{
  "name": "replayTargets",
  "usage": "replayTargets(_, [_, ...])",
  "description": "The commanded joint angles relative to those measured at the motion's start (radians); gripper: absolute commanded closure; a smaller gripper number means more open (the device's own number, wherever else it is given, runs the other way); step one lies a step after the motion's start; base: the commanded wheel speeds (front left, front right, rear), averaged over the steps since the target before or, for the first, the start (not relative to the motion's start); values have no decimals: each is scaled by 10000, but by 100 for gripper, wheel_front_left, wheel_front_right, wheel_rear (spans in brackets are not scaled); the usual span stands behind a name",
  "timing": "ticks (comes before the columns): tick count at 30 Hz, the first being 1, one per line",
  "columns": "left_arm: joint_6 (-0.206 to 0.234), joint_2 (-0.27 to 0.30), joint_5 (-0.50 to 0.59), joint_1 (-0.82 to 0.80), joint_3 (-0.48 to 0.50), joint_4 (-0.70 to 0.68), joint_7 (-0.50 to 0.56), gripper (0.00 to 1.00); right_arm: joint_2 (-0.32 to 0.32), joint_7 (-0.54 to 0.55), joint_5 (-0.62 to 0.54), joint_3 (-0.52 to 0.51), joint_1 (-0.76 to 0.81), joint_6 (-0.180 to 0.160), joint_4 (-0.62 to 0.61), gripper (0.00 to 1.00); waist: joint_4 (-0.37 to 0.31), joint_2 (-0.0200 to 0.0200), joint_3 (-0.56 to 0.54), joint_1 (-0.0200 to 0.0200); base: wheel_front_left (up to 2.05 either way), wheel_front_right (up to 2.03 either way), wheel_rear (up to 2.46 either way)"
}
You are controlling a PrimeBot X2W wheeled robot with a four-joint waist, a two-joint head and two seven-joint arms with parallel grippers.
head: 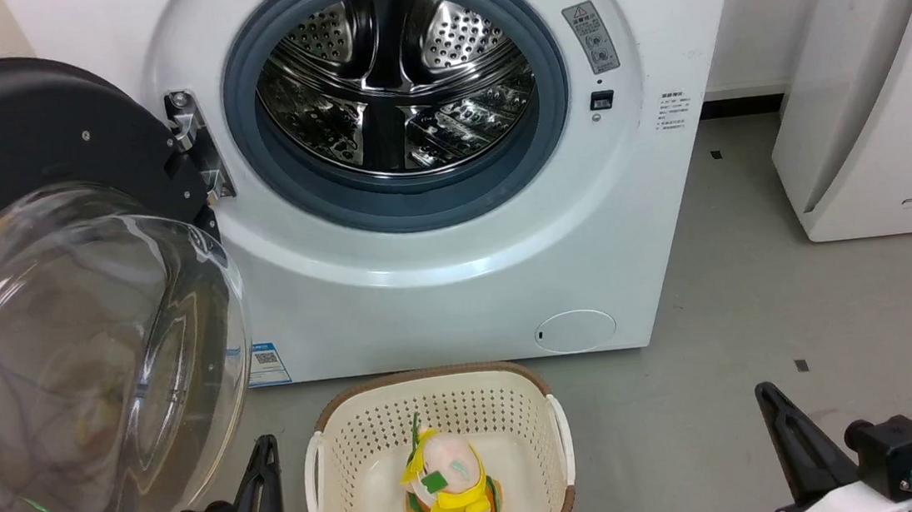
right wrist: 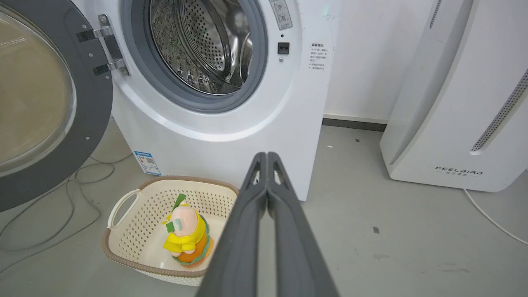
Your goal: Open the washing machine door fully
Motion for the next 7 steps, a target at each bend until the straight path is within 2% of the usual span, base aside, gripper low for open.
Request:
replayTargets(1, [-65, -63, 99, -171, 87, -38, 42, 100, 11, 18, -81, -9, -204, 4, -72, 100, 1, 0, 4, 0, 0, 0, 0])
replayTargets(7, [-148, -137, 232, -265, 190, -49, 164, 100, 12, 65, -124, -9, -280, 5, -83, 100, 8, 0, 25, 0, 0, 0, 0])
